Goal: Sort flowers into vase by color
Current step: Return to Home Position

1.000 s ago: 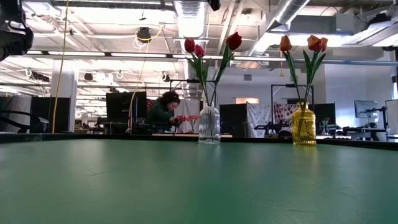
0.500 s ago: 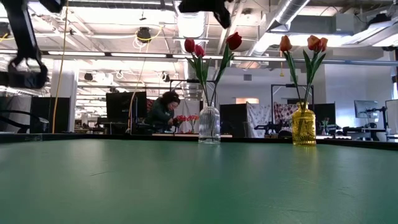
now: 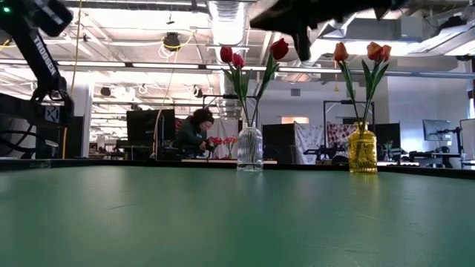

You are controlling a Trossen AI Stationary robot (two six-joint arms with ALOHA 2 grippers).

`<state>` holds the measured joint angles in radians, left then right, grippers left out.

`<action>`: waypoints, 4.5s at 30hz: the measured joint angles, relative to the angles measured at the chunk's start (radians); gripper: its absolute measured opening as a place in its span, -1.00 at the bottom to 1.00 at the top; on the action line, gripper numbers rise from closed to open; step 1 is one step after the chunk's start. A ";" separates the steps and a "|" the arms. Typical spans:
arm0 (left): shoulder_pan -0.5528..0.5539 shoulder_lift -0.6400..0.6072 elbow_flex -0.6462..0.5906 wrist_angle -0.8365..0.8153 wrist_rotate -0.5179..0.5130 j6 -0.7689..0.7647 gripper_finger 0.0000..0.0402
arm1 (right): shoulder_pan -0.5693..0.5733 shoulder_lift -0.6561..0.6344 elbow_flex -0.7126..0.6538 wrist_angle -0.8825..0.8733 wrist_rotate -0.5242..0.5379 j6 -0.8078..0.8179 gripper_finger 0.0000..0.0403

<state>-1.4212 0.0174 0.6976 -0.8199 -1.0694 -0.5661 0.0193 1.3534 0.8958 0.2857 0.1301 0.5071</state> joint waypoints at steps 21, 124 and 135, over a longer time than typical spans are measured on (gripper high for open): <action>0.056 -0.016 -0.368 0.188 0.256 -0.133 -1.00 | -0.030 0.034 -0.133 0.255 -0.003 0.118 -0.89; 1.527 -0.007 -0.629 0.681 0.852 0.297 -1.00 | -0.021 -0.817 -0.888 0.071 -0.053 -0.324 -0.90; 1.526 -0.007 -0.629 0.681 0.852 0.262 -1.00 | -0.022 -1.206 -0.888 -0.249 -0.047 -0.358 -0.90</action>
<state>0.1052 0.0105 0.0685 -0.1392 -0.2173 -0.3039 -0.0029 0.1472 0.0074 0.0371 0.0828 0.1493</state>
